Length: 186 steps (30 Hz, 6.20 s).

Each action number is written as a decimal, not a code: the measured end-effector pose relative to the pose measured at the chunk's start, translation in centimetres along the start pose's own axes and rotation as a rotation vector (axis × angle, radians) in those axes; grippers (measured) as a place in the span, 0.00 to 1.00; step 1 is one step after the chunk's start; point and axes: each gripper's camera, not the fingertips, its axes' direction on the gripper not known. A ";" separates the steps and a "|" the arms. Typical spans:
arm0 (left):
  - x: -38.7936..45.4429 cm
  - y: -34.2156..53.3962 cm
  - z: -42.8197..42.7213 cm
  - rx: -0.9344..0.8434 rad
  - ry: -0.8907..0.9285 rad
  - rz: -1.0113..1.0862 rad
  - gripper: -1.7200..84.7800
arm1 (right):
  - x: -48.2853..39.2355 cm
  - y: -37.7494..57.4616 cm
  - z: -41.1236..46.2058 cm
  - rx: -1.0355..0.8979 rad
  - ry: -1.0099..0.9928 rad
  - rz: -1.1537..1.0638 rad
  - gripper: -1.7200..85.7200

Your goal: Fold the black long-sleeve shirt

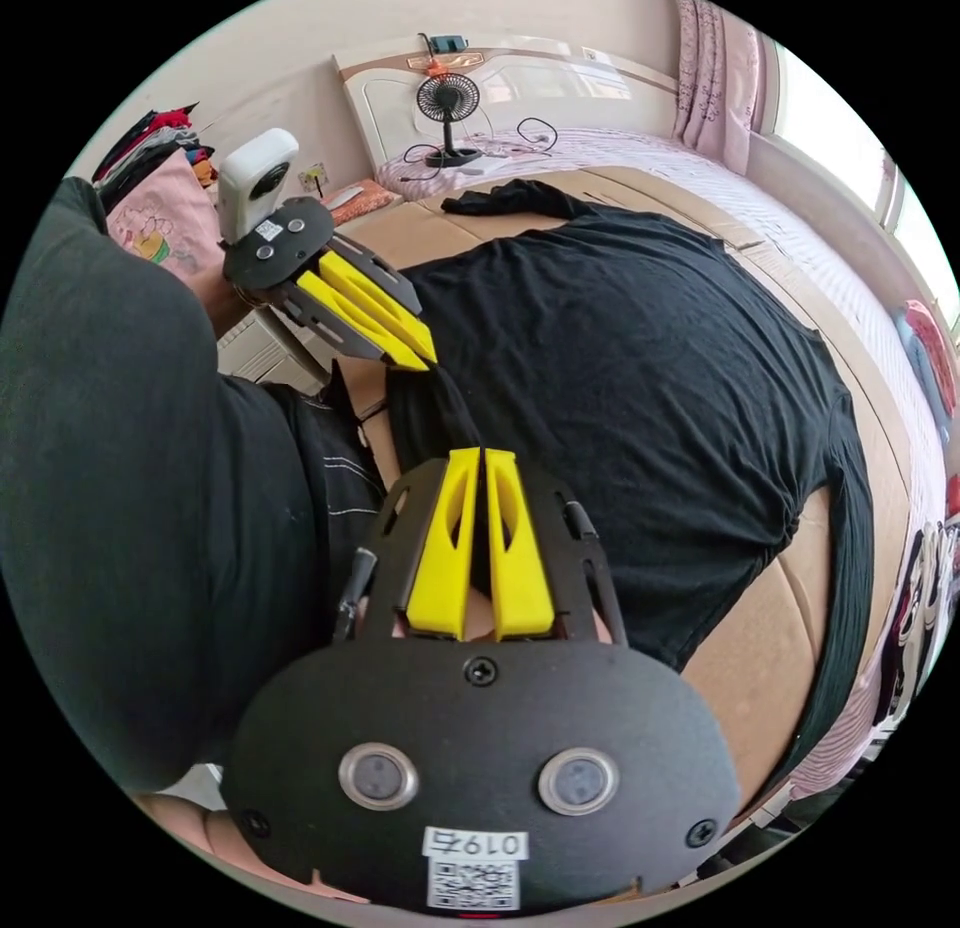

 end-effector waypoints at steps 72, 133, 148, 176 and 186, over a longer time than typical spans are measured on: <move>-35.3 -1.0 4.5 0.259 -0.166 -0.472 0.04 | 35.2 -17.8 5.8 0.345 -0.145 0.036 0.01; -78.8 -24.9 21.8 -0.147 -0.060 -0.300 0.03 | 87.9 -61.9 39.6 -0.045 -0.263 0.236 0.02; -72.9 -31.4 22.4 -0.256 -0.265 -0.208 0.03 | 88.3 -62.3 38.8 -0.084 -0.257 0.216 0.08; -70.9 -37.7 20.3 -0.272 -0.228 -0.250 0.03 | 88.3 -57.9 34.4 -0.055 -0.258 0.205 0.01; -69.7 -40.5 20.1 -0.157 -0.135 -0.224 0.03 | 92.1 -49.5 27.6 -0.058 -0.163 0.219 0.07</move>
